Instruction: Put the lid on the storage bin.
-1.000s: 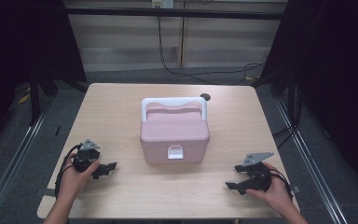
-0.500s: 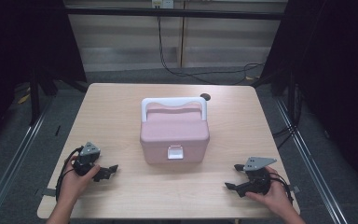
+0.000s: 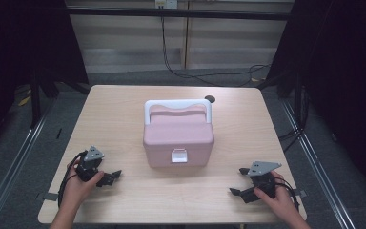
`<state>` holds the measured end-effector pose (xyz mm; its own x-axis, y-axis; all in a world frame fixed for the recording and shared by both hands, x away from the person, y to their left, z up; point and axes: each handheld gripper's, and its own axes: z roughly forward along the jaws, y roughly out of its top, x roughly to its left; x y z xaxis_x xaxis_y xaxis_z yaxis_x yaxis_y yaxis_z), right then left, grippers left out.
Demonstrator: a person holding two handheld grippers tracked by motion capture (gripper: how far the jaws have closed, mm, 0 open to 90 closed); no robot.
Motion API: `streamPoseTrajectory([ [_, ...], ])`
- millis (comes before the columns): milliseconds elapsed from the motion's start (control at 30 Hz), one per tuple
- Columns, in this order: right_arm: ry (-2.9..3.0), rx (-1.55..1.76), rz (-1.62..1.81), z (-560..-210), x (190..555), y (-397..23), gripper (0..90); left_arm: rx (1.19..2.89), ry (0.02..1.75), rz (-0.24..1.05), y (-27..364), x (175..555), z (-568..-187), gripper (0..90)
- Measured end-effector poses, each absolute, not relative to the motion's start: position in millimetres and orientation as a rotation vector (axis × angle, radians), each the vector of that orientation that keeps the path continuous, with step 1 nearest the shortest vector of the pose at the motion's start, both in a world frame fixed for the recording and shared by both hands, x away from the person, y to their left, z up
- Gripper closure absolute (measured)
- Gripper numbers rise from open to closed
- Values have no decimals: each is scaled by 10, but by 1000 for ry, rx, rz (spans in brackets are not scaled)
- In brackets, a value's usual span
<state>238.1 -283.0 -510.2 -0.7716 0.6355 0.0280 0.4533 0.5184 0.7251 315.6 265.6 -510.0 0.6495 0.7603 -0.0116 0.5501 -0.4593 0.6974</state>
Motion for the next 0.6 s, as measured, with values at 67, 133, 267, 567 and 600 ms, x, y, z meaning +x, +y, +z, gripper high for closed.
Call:
streamPoseTrajectory([
  [67,2520,922,1097,-5102,2381,-2830,137,2183,1015,397,2656,3156,-5100,0],
  [133,2520,928,1094,-5101,2381,-2828,134,2184,1015,399,2656,3157,-5100,0],
  [267,2519,927,1093,-5101,2384,-2827,133,2184,1014,400,2656,3158,-5100,0],
  [567,2519,927,1093,-5101,2383,-2827,133,2184,1014,399,2656,3158,-5100,0],
  [600,2519,927,1093,-5101,2383,-2827,133,2184,1014,400,2656,3158,-5100,0],
])
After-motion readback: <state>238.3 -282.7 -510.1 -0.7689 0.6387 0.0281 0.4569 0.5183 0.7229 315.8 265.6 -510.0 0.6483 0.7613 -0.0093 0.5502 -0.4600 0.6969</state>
